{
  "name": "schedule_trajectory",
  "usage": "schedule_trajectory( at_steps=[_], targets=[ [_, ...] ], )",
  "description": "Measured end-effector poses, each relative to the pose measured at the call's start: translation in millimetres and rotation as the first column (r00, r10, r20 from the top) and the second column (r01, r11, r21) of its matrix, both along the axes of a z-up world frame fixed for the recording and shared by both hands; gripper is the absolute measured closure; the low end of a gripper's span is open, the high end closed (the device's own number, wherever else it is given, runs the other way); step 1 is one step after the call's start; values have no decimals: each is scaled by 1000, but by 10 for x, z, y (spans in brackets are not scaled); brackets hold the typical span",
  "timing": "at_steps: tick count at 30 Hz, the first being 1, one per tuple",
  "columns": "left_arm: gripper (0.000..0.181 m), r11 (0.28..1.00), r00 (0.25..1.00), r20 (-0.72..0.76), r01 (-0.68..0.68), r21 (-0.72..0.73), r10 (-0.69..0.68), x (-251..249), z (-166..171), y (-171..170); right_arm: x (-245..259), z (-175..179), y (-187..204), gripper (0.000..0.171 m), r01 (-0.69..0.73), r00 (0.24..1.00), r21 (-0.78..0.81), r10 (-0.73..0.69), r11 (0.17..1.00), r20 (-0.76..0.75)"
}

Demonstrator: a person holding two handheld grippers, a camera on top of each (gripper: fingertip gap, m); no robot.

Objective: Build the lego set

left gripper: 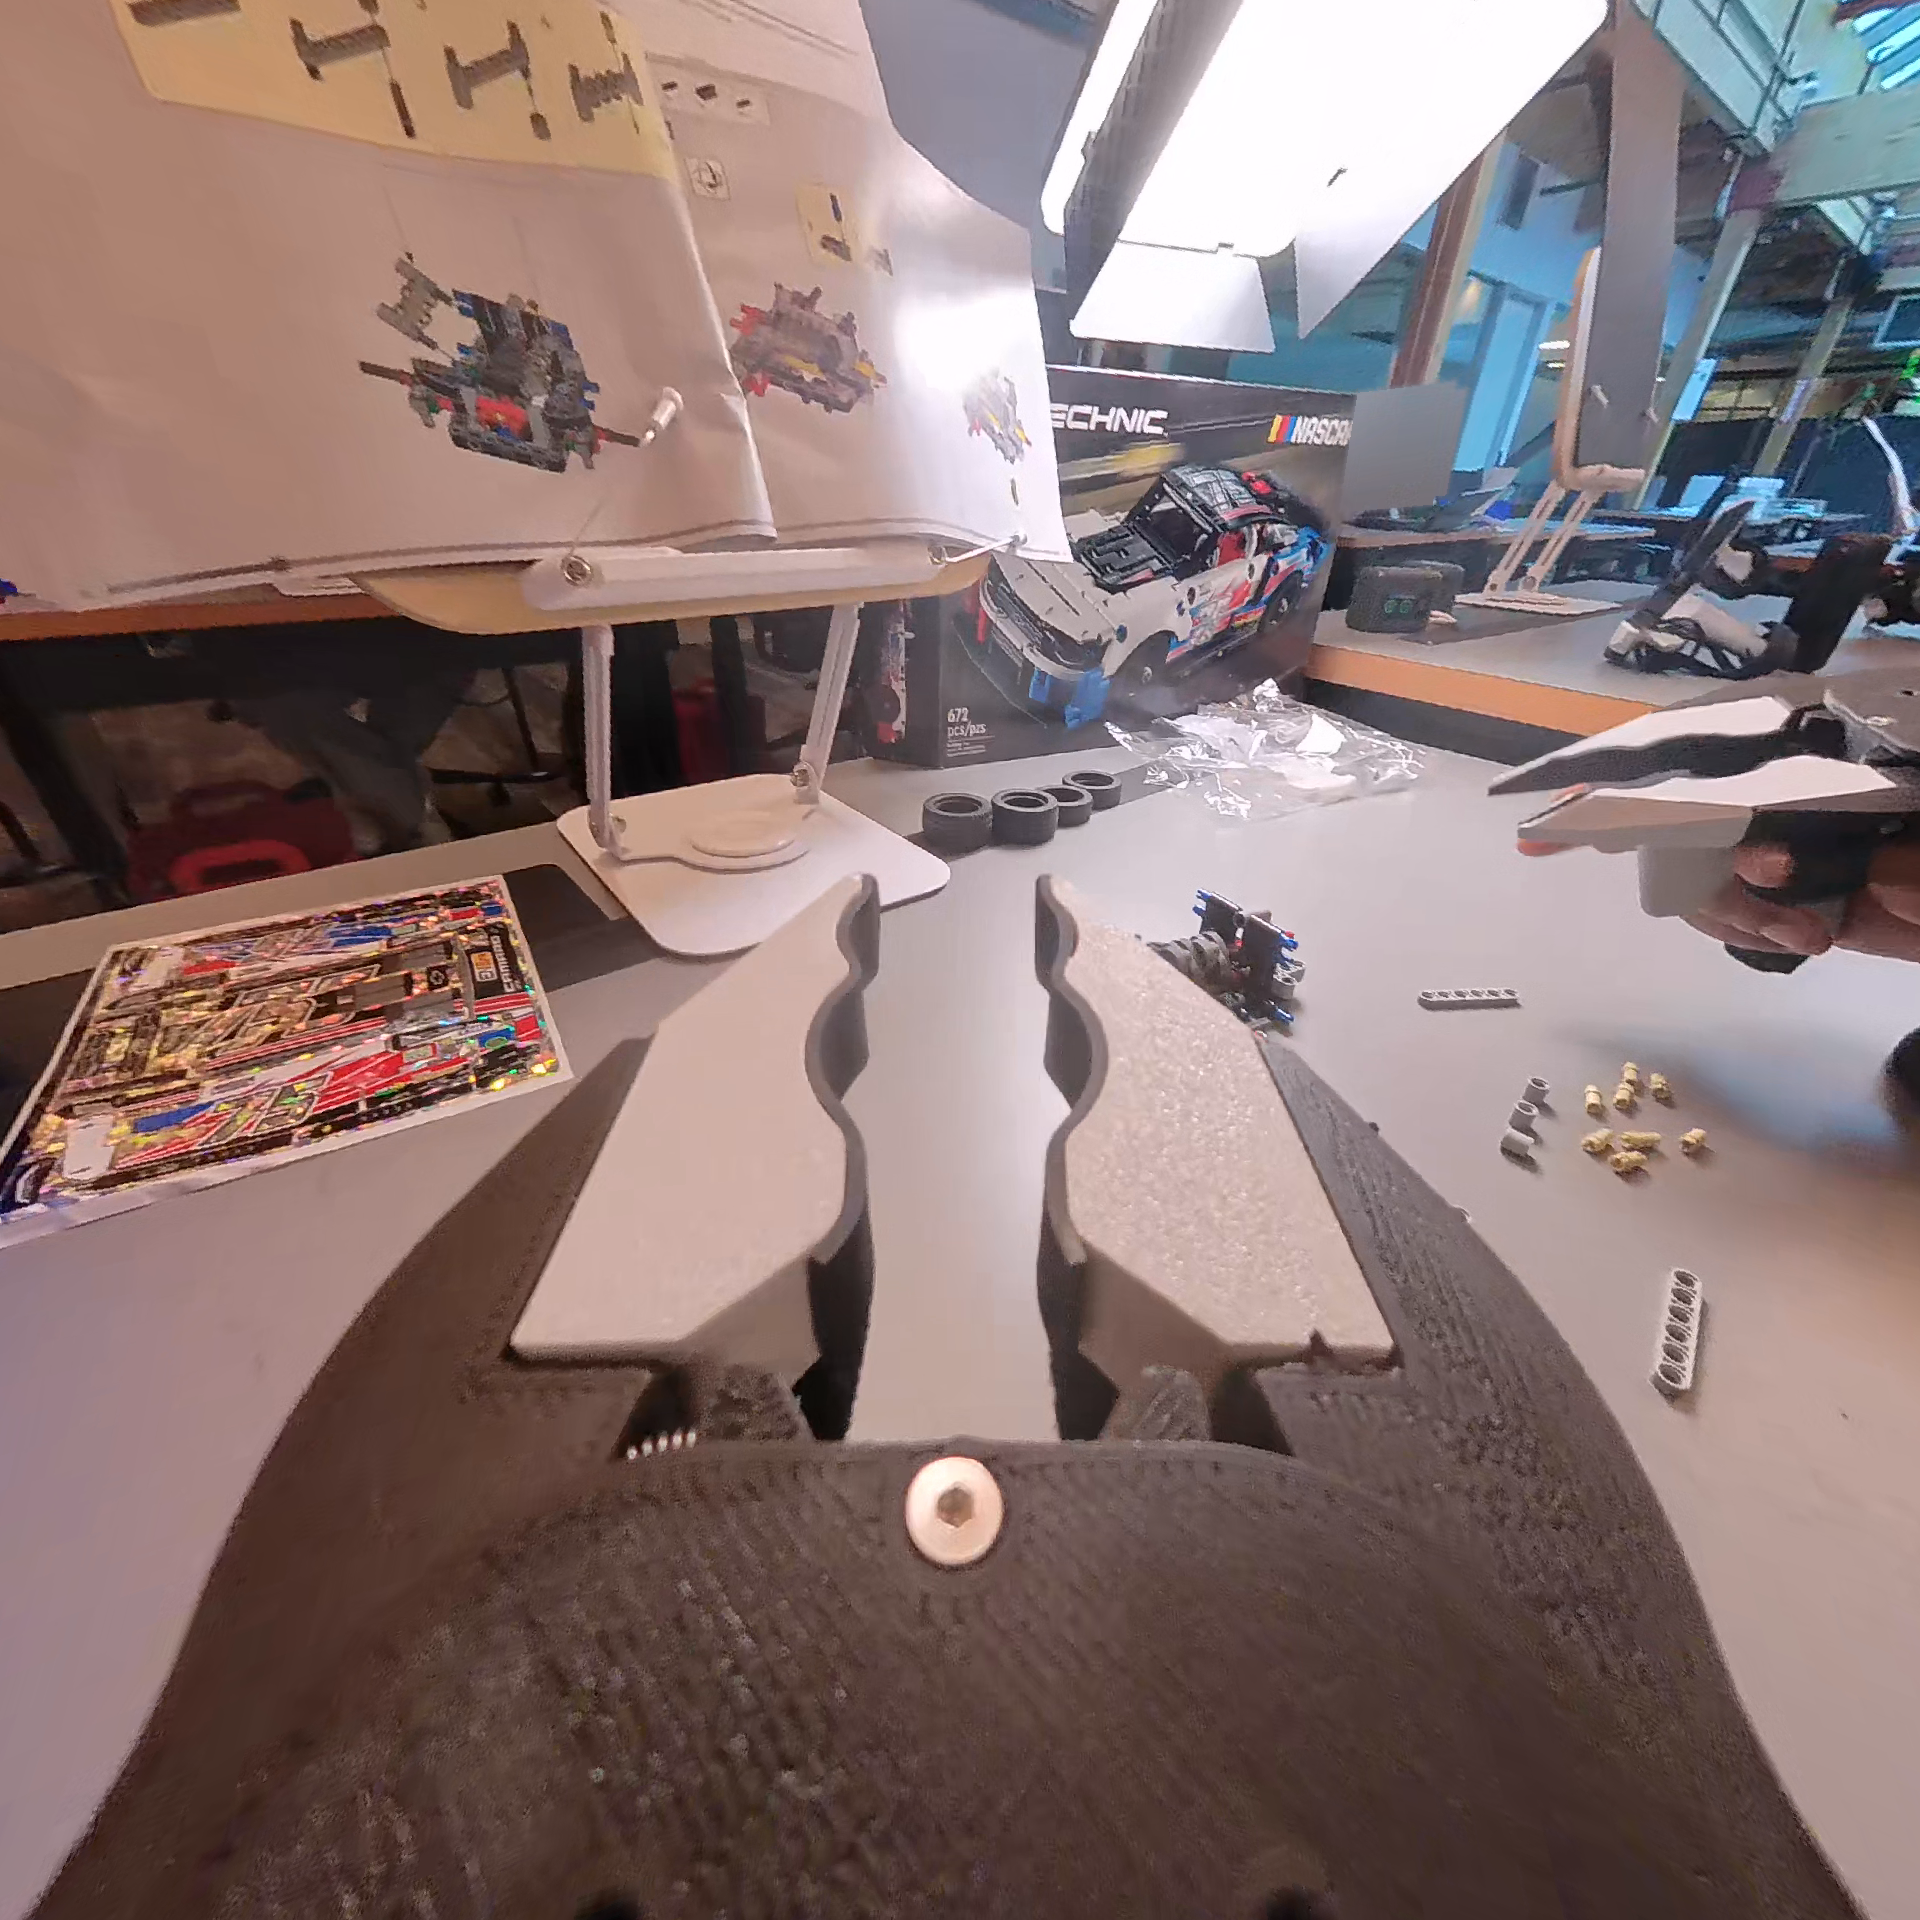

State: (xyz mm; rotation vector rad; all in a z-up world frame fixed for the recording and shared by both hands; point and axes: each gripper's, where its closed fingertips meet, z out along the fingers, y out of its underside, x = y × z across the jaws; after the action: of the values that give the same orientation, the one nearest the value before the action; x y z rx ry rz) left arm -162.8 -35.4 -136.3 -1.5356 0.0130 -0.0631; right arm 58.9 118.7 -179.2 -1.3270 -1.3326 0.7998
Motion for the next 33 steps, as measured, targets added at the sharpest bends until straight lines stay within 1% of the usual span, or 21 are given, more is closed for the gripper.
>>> schedule_trajectory(
  at_steps=[2,5,10,17,21,25,27,33],
  targets=[
    [153,1000,1000,-5,8,-8,-8,21,-19,6,2,1,12,143,7,1000,-4,-7,1000,-2],
    [165,1000,1000,-11,-14,-6,14,-3,-9,-4,7,35,28,141,17,1000,-5,-17,1000,-23],
    [181,999,999,-12,-34,-7,34,-31,3,-19,-6,57,-11,142,4,999,-14,-4,1000,-38],
    [181,1000,999,-51,-17,2,17,25,2,-6,-34,56,-63,147,-9,999,6,9,1000,-45],
    [181,999,998,-58,-20,38,22,18,43,-11,-47,40,-104,161,-29,999,11,29,1000,-45],
    [181,998,998,-62,-12,56,16,27,65,-16,-74,13,-156,166,-51,998,21,52,998,-44],
    [181,998,998,-66,-6,59,10,34,66,-16,-87,14,-174,171,-57,997,7,58,998,-56],
    [181,998,998,-62,-9,67,13,23,93,-35,-104,36,-194,171,-76,993,-73,69,994,-97]
  ],
)
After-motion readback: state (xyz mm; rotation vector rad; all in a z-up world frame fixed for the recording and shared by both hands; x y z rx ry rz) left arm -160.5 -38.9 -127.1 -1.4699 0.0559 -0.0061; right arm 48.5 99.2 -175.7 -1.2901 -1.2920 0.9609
